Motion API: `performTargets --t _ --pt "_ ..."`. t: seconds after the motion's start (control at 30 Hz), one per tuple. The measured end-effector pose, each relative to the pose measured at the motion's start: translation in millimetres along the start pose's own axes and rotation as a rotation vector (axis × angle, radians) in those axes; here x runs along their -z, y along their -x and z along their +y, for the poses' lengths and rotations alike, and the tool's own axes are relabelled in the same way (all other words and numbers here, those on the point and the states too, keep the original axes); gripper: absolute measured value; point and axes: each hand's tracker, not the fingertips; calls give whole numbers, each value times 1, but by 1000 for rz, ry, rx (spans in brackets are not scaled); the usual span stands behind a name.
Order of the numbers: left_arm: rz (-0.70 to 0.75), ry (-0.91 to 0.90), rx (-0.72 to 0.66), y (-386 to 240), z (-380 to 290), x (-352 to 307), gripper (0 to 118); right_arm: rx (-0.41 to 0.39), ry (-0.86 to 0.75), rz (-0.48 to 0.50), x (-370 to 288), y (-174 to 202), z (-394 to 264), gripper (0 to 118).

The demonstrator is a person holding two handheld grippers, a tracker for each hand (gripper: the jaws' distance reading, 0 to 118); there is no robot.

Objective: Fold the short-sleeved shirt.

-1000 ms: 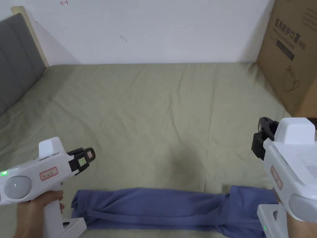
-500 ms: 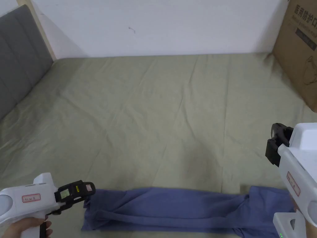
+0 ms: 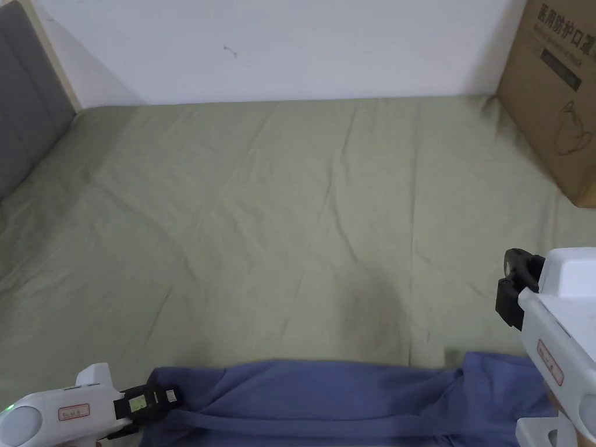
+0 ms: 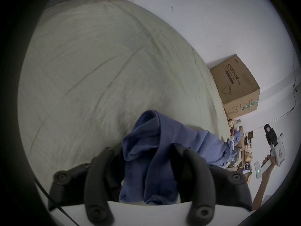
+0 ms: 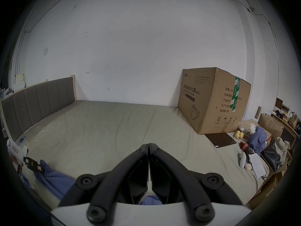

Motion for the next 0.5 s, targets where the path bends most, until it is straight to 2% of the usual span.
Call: performTargets --t 0.07,0.1,0.23,0.5 --pt "9 6 10 -2 -1 4 18 0 3 -1 0 -2 -1 0" --pt "9 16 29 -4 -1 5 11 1 3 -1 -1 -3 -1 0" --pt "39 -25 147 -25 -8 -4 6 2 0 -4 -5 -7 0 0" --pt "120 -103 175 -46 4 -56 4 13 -36 -2 -13 -15 10 0"
